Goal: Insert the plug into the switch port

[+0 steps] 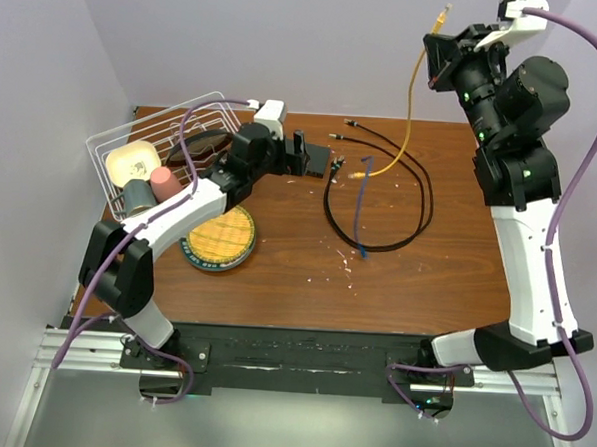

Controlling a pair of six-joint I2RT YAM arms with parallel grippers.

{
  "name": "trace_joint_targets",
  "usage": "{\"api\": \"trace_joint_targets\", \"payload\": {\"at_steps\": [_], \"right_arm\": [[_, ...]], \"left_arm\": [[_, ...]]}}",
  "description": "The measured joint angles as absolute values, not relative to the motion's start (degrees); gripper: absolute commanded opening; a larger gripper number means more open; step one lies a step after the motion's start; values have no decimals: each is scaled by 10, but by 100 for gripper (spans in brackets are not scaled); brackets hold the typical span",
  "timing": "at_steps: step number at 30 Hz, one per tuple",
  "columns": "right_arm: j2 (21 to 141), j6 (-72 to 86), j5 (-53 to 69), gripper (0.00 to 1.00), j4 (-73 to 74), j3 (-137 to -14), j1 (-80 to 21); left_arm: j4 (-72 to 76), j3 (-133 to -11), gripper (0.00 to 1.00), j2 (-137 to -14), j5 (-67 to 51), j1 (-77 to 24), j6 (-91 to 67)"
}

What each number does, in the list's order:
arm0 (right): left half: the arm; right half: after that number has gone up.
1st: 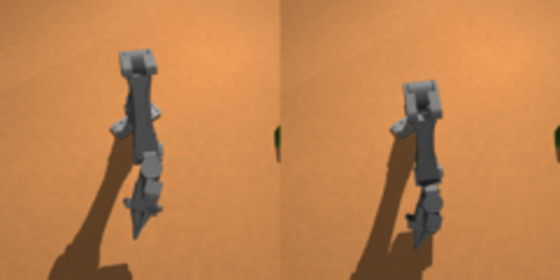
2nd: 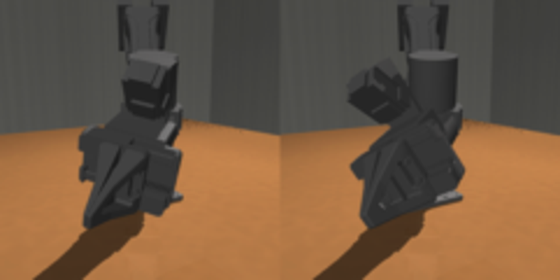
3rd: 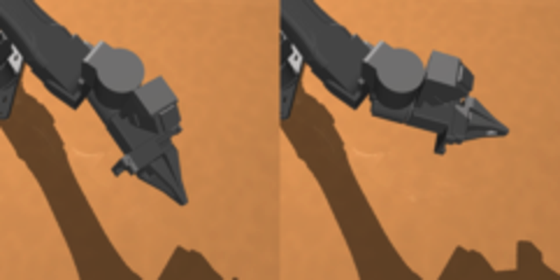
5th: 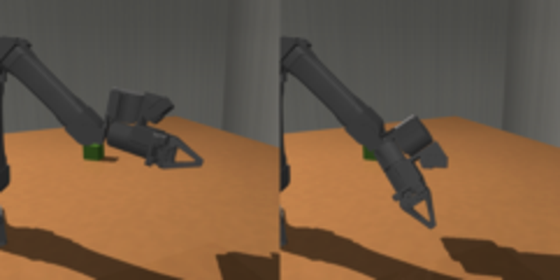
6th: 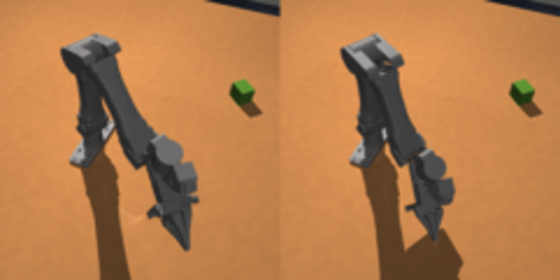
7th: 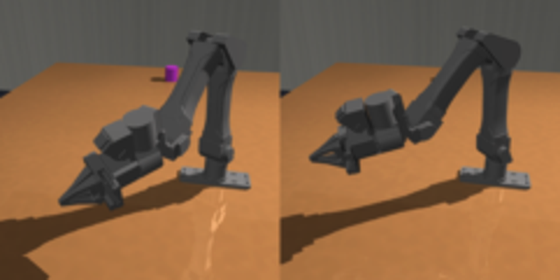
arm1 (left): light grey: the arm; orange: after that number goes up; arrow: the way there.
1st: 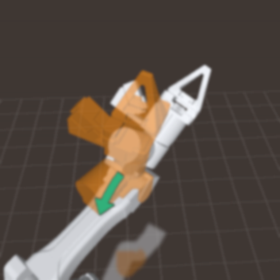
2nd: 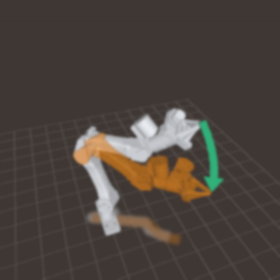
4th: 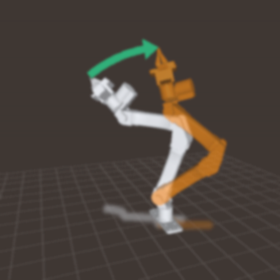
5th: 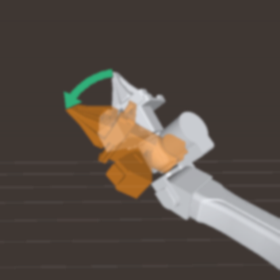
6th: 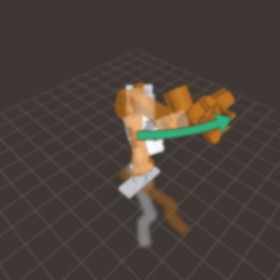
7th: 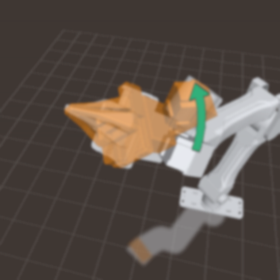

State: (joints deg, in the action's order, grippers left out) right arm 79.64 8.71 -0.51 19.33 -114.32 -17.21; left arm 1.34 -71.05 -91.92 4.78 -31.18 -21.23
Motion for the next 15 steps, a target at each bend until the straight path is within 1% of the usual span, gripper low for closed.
{"api": "trace_joint_targets", "payload": {"at_steps": [9, 12, 15], "right_arm": [[845, 79, -13, 0, 181, -1157, -172], [852, 72, -57, 0, 181, -1133, -172], [853, 67, -130, 0, 183, -1089, -171]], "left_arm": [[-33, -803, 100, -992, 43, -273, -203], [-48, -838, 100, -1030, 41, -266, -203], [-64, -887, 100, -1077, 34, -264, -200]]}}
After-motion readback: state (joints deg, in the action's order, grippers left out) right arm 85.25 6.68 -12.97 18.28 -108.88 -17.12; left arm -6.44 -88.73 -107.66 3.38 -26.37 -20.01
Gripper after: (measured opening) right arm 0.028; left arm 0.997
